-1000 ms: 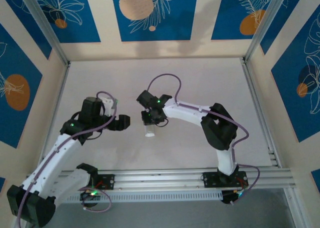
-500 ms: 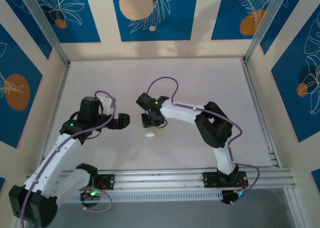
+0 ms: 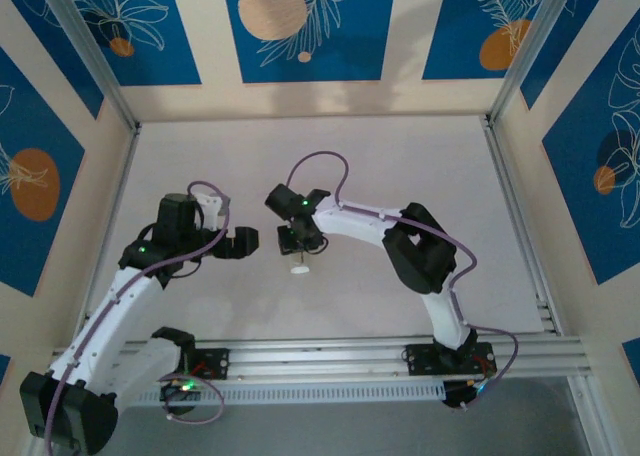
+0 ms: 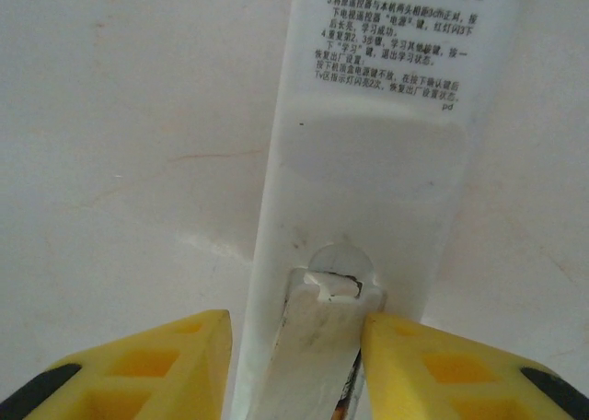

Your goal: Load the batteries into the remote control

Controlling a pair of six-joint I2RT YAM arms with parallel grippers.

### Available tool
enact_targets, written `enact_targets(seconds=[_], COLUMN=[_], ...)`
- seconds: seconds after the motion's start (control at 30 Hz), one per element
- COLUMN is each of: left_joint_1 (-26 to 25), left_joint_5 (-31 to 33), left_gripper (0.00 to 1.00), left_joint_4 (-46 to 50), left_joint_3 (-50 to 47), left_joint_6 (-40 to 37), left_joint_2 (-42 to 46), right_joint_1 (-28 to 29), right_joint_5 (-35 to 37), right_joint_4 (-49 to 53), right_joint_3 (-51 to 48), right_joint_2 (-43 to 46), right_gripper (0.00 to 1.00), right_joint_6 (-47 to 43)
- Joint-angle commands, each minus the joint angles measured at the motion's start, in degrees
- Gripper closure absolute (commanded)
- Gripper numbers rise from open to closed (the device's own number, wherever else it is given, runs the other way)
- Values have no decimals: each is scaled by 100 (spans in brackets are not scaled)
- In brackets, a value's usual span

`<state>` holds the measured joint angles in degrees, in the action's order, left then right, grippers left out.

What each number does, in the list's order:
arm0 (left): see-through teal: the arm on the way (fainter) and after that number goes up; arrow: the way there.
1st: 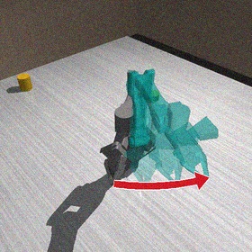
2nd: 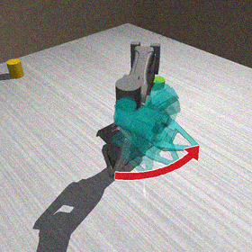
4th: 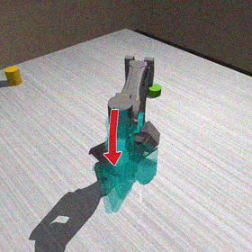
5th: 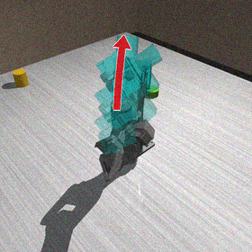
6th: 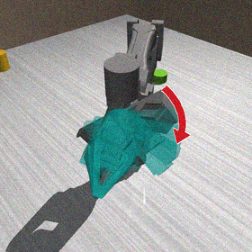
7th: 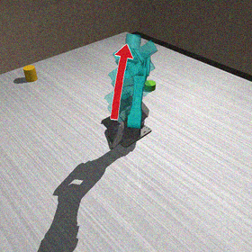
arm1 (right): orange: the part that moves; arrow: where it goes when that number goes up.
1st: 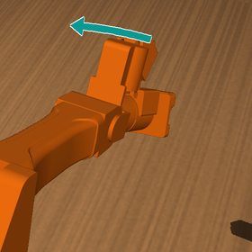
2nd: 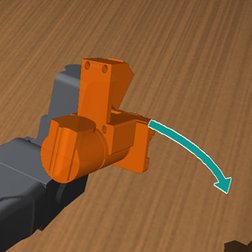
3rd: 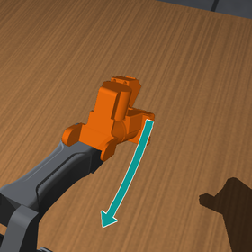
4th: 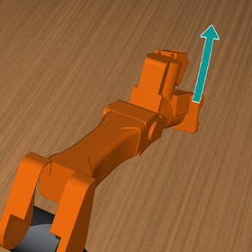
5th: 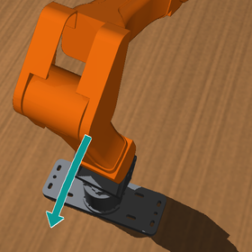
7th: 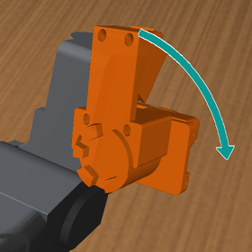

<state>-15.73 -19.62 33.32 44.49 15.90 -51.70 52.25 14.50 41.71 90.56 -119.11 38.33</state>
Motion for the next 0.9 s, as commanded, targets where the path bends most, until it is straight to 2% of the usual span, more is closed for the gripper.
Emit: enact_targets(seconds=[0.0,0.17,0.37,0.53,0.77,0.87], left_joint_1=[87,105,131,149,166,171], left_joint_5=[-221,-227,-280,-332,-401,-406], left_gripper=[0,0,0,0,0,0], left_joint_4=[-98,-89,-98,-115,-137,-142], left_joint_3=[-54,-63,-81,-90,-124,-116], left_joint_6=[-141,-201,-206,-228,-227,-236], left_joint_2=[87,108,125,138,186,187], right_joint_1=[100,183,194,242,202,158], right_joint_5=[125,-19,692,831,513,282], right_joint_4=[397,208,577,646,440,354], right_joint_3=[223,269,457,398,191,141], right_joint_2=[-192,9,87,180,57,-44], right_gripper=[59,63,58,53,52,55], right_joint_6=[-76,-150,68,435,776,841])
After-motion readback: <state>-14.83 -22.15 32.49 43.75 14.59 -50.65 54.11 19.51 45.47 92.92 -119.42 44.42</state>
